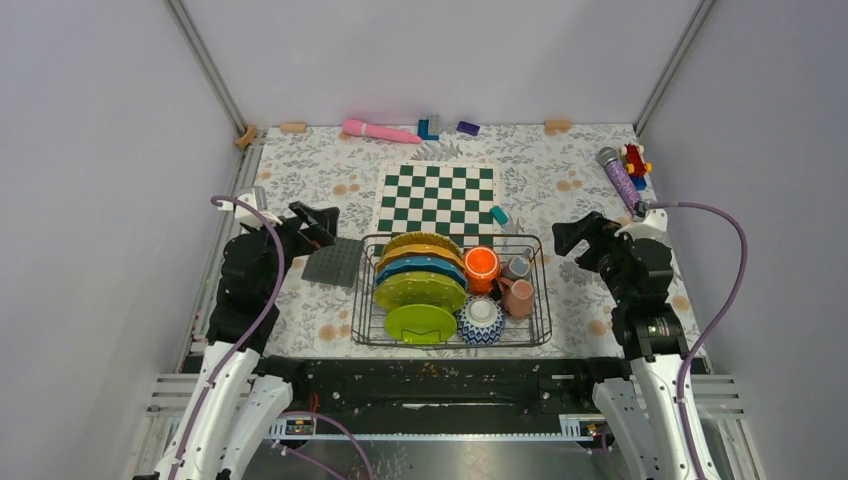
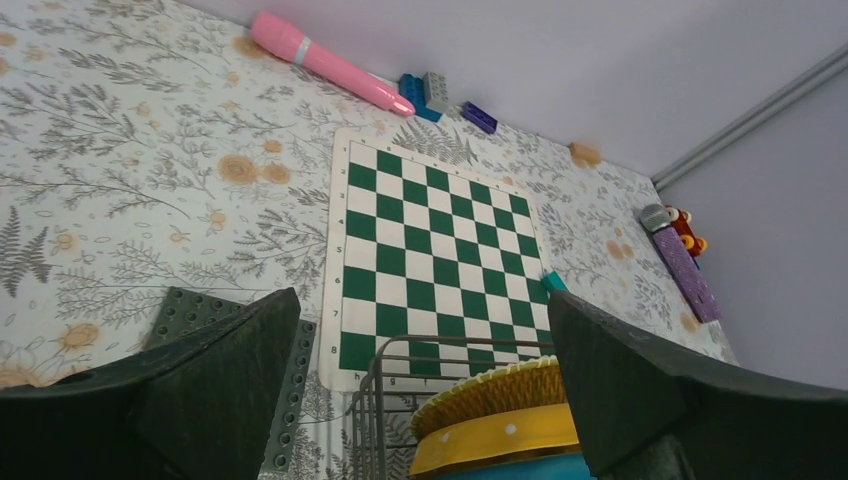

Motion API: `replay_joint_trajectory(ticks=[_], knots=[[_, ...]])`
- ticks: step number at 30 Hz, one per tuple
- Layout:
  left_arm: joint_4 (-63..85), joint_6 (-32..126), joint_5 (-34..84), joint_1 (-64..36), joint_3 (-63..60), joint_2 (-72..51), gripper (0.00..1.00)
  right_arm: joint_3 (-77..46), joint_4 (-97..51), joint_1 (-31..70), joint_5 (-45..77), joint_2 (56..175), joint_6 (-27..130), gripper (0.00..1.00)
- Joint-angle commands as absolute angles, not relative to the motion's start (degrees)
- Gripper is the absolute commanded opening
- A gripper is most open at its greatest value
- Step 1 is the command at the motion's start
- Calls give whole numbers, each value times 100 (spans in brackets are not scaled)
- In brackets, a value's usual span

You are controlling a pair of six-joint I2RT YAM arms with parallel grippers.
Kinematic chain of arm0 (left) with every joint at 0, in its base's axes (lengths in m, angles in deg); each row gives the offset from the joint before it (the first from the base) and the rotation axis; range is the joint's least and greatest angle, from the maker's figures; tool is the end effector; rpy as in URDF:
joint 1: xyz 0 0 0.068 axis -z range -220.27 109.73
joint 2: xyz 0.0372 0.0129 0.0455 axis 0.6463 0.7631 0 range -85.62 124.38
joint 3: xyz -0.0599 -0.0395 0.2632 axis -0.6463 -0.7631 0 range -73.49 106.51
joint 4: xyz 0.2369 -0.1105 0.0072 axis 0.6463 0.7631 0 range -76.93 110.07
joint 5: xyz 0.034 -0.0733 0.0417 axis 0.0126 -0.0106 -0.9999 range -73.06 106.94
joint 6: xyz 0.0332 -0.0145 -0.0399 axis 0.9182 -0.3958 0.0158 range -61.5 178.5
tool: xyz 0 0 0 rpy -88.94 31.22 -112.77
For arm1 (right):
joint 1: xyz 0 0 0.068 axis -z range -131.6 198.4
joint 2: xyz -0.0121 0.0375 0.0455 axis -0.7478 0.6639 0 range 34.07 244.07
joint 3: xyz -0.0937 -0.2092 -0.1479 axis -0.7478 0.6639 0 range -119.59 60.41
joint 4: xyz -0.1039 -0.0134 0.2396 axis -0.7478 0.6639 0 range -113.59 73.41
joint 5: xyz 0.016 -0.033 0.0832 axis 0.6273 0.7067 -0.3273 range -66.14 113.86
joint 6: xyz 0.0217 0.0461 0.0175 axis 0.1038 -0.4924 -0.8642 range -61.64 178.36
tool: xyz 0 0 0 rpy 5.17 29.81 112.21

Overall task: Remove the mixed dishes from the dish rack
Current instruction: Pick up the plate from the dish rack.

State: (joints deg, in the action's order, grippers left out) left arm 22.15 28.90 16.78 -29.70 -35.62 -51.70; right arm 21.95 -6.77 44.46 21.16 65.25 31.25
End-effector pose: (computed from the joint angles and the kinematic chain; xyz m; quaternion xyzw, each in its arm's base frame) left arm 0.1479 -0.0276 0.3278 -0.1230 0.7277 -0.2307 0.6341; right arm 0.1372 0.0112 0.3227 0.1384 0.7507 0.1901 0.6173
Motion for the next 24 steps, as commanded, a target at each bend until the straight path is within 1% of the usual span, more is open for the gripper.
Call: replay_joint_trajectory(ticks=[1, 3, 9, 12, 14, 16, 21, 24], knots=[[1558, 2782, 2155, -2990, -3704, -4994, 99, 2380, -1864, 4462, 1006, 6617, 3372, 98], [1464, 2678, 2200, -2989, -3754, -4848, 99, 2326, -2249, 4462, 399, 6823, 3382, 98], [1452, 2495, 2463, -2989, -3661, -4392, 99, 1390, -2293, 4454, -1830, 8026, 3415, 98], [1444, 2400, 2579, -2992, -3649, -4280, 99, 1284, -3180, 4416, -2609, 8552, 2982, 98], [1417, 2315, 2690, -2990, -3669, -4218, 99, 1244, -3694, 4252, -2681, 8755, 2968, 99], [1384, 2272, 2801, -2992, -3681, -4151, 99, 972, -3529, 3985, -2418, 8914, 3319, 99], [1527, 2165, 2787, -2989, -3698, -4096, 99, -57, -1712, 3029, -2031, 9459, 5319, 99], [1637, 2046, 2743, -2990, -3789, -4106, 99, -469, -1187, 2433, -1770, 9766, 6391, 99]])
